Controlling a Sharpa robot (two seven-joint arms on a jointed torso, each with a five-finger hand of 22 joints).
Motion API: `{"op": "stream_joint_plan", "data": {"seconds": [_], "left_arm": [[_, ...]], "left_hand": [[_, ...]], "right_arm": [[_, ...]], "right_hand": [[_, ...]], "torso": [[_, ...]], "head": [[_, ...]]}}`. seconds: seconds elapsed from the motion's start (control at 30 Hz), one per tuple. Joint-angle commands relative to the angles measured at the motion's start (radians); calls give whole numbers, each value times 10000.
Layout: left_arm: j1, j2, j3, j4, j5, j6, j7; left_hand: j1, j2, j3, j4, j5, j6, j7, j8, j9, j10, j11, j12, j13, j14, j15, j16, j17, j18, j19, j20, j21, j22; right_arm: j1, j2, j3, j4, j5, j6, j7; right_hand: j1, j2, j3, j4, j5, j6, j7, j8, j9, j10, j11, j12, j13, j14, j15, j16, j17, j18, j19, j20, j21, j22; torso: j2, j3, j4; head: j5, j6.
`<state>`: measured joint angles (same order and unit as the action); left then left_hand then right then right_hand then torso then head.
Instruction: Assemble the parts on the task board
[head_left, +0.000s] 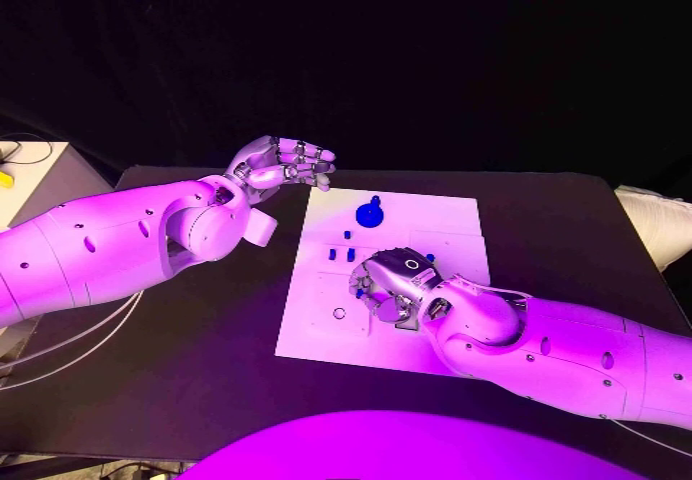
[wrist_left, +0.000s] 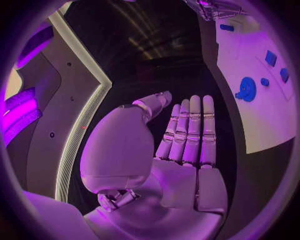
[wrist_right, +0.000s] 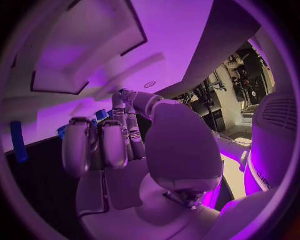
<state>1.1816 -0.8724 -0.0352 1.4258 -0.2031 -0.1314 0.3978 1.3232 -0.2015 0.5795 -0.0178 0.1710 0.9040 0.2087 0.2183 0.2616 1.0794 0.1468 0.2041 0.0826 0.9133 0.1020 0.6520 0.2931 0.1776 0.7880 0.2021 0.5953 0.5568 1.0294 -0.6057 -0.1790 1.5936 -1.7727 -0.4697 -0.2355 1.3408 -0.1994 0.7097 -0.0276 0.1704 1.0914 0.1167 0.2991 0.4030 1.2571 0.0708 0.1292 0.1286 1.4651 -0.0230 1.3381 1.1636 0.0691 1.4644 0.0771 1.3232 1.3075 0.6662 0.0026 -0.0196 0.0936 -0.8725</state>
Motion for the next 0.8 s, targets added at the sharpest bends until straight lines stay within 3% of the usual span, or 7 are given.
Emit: {"op": "stream_joint_plan", "data": {"seconds": [0.03, 0.13, 0.43, 0.47, 0.67, 0.8], "left_arm": [[5, 3, 9, 40, 55, 133, 44], [5, -2, 9, 45, 54, 127, 40], [5, -6, 9, 41, 57, 130, 33], [5, -7, 9, 40, 58, 131, 31], [5, -3, 9, 29, 60, 144, 28], [5, 3, 9, 15, 60, 158, 22]], "left_hand": [[96, 13, -59, 9, 12, 8, 45, -7, -15, 1, 41, -51, -9, 42, -7, -61, 14, 2, 54, 16, -44, -16], [102, 17, -60, 8, 12, 3, 46, -9, -20, -4, 44, -58, -12, 35, -3, -76, 16, 1, 51, 19, -59, -23], [102, 17, -60, 8, 12, 3, 46, -9, -20, -4, 44, -58, -12, 35, -3, -76, 16, 1, 51, 19, -59, -23], [102, 17, -60, 8, 12, 3, 46, -9, -20, -4, 44, -58, -12, 35, -3, -76, 16, 1, 51, 19, -59, -23], [102, 17, -60, 8, 12, 3, 46, -9, -20, -4, 44, -58, -12, 35, -3, -76, 16, 1, 51, 19, -59, -23], [102, 17, -60, 8, 12, 3, 46, -9, -20, -4, 44, -58, -12, 35, -3, -76, 16, 1, 51, 19, -59, -23]], "right_arm": [[-54, 10, -65, -30, -32, 620, 127], [-56, -3, -74, -26, 63, 399, 249], [-58, -96, -82, 9, 184, -288, 240], [-58, -113, -82, 18, 188, -349, 217], [-59, -264, -82, 147, 200, -742, 62], [-57, -407, -76, 297, 200, -986, -52]], "right_hand": [[-209, -82, -160, 30, 55, -27, 58, 27, 35, 179, -181, -82, -24, 258, -39, -44, -30, -151, 210, -46, -65, 1280], [-396, -184, -394, 104, 191, -306, 123, -149, -2, -3, -100, -274, -79, 252, 23, -47, -54, -129, 159, 0, -194, 1225], [-577, -571, -709, 206, -33, -992, 306, -704, -199, -1028, 191, -620, -358, -43, 266, -537, -860, 130, -360, 219, -1567, 538], [-576, -621, -769, 210, -32, -1074, 324, -774, -223, -1175, 218, -608, -394, -97, 292, -610, -982, 165, -430, 244, -1754, 445], [-484, -717, -1118, 224, -23, -1331, 360, -1009, -302, -1682, 279, -479, -494, -379, 359, -962, -1569, 303, -720, 319, -2516, 61], [-375, -703, -1236, 206, 4, -1442, 363, -1106, -335, -1765, 284, -355, -502, -385, 356, -938, -1573, 301, -707, 332, -2524, 58]], "torso": [[-8, 0, -12], [-12, 5, -30], [-12, 10, -18], [-12, 14, -22], [-11, 15, -19], [-6, 21, -24]], "head": [[-6, -2], [4, -2], [-35, 1], [-32, 57], [-56, 61], [-105, 66]]}}
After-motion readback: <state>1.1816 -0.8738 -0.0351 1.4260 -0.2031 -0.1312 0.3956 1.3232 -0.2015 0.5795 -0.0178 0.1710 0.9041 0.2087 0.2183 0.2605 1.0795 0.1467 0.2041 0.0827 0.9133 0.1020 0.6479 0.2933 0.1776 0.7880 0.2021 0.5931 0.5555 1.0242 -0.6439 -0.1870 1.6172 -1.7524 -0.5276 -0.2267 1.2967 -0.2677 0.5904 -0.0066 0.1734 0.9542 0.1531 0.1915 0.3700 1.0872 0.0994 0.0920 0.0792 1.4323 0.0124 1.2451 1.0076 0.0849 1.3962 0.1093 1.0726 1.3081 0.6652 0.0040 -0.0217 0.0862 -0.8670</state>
